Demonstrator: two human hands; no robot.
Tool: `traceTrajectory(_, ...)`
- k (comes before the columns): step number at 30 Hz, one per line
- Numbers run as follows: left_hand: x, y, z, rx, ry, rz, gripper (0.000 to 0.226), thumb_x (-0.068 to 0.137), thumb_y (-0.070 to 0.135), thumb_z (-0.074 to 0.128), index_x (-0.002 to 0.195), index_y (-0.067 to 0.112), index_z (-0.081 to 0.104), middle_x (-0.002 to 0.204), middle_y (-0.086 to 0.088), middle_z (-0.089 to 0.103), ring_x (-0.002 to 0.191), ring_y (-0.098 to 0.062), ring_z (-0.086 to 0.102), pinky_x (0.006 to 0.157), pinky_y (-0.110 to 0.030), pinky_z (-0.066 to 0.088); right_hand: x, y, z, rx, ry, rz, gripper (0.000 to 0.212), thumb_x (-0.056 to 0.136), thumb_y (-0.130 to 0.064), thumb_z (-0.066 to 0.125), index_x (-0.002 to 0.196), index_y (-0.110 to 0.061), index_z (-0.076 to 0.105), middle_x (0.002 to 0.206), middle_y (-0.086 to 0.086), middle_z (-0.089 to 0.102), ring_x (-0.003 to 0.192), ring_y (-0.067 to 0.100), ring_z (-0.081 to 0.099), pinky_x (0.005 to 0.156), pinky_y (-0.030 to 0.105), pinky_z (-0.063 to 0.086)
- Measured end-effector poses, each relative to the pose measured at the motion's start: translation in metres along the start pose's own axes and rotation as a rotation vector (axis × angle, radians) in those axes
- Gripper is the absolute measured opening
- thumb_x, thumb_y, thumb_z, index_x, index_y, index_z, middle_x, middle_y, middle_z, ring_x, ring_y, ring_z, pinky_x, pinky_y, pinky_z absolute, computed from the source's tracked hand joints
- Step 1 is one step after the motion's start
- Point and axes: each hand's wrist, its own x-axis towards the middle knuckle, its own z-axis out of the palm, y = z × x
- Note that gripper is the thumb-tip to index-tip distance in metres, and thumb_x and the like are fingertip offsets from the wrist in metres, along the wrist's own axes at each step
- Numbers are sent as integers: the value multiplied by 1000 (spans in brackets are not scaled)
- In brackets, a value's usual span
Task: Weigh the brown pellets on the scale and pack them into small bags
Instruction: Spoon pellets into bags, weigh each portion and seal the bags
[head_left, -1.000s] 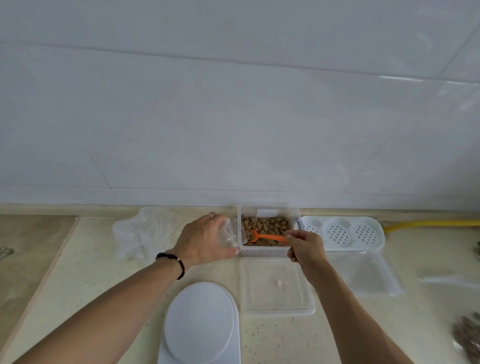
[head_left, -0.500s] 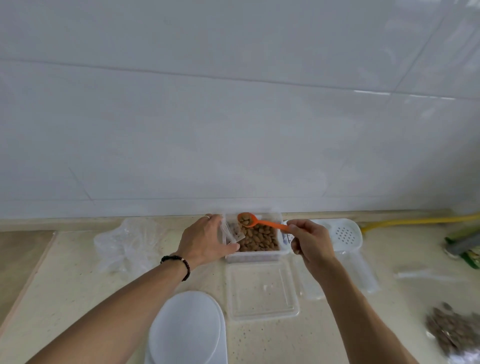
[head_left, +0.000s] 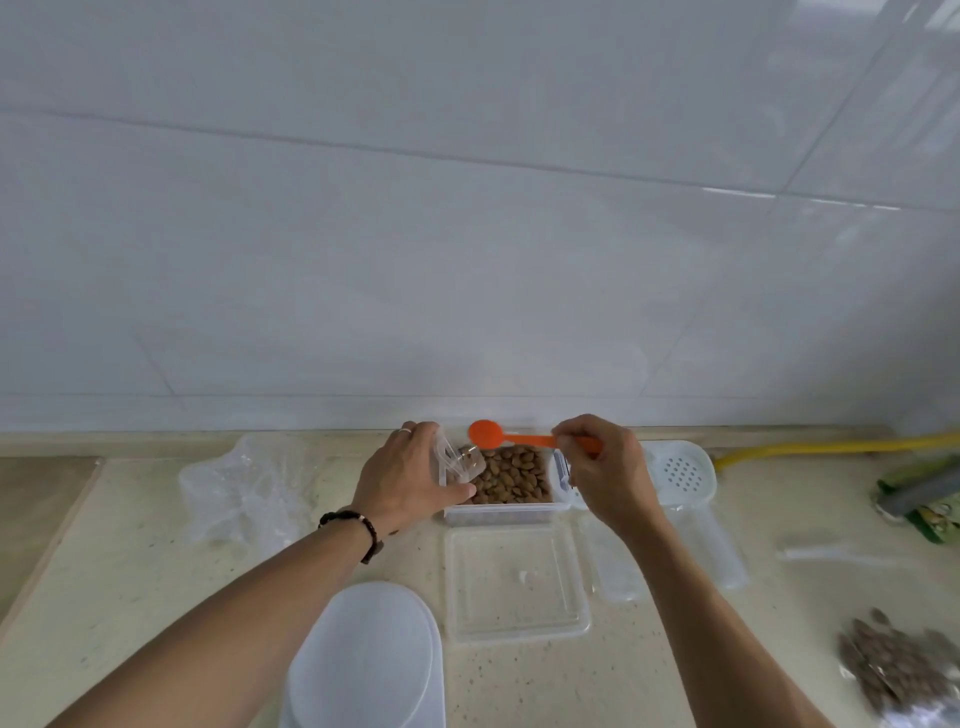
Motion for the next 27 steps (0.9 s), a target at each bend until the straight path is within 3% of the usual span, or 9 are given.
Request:
traceTrajectory(3,0,-6,2,-10,-2,-10,73,60,64,72,117,27,46,112,10,50,102,-11,50,79,-30,48,5,21,9,-33,101,177,16,90,-8,56,82,-16,68,64,-6,62,57,14,57,53,24,42)
traceTrajectory(7,-4,-14,-1,-6,15,-2,76,63,61,74,124,26,46,116,10,50,108,-11,50,83,-29,47,7,44,34,-154,63,323,19,92,-9,50,90,-12,68,76,2,65,65,15,60,56,26,46)
traceTrajectory(9,-6,-18,-3,-11,16,1,77,64,59,75,127,25,46,118,10,50,111,-12,50,86,-29,47,9,45,48,-154,12,329,21,92,-7,48,91,-12,68,74,1,64,64,18,61,60,34,54)
traceTrajectory(11,-7,-22,-4,-5,13,4,76,64,60,74,125,25,47,117,10,50,110,-11,50,85,-29,47,12,41,59,-76,-56,355,21,93,-6,48,91,-13,67,71,3,64,58,19,61,57,35,55)
traceTrajectory(14,-6,-26,-5,22,3,8,72,63,64,73,120,27,48,112,10,49,103,-11,50,78,-27,46,13,39,67,59,-60,467,20,94,-3,49,94,-10,67,68,8,64,48,14,56,44,23,43)
traceTrajectory(20,-2,-25,-5,60,5,40,66,63,62,71,114,25,47,105,7,46,96,-14,50,73,-28,45,6,45,52,364,85,663,17,91,5,51,94,0,67,68,15,59,49,18,49,48,28,41)
traceTrajectory(24,2,-17,-5,75,-4,47,63,63,62,71,108,25,46,103,6,46,94,-16,51,72,-30,46,2,48,35,422,110,666,15,89,4,55,91,-2,68,85,22,68,46,16,49,47,27,41)
traceTrajectory(27,7,-11,-4,105,-14,57,67,63,64,70,113,25,45,104,5,46,95,-17,51,73,-30,45,1,40,20,457,126,613,14,88,4,56,91,-1,68,80,18,70,42,13,47,44,25,38)
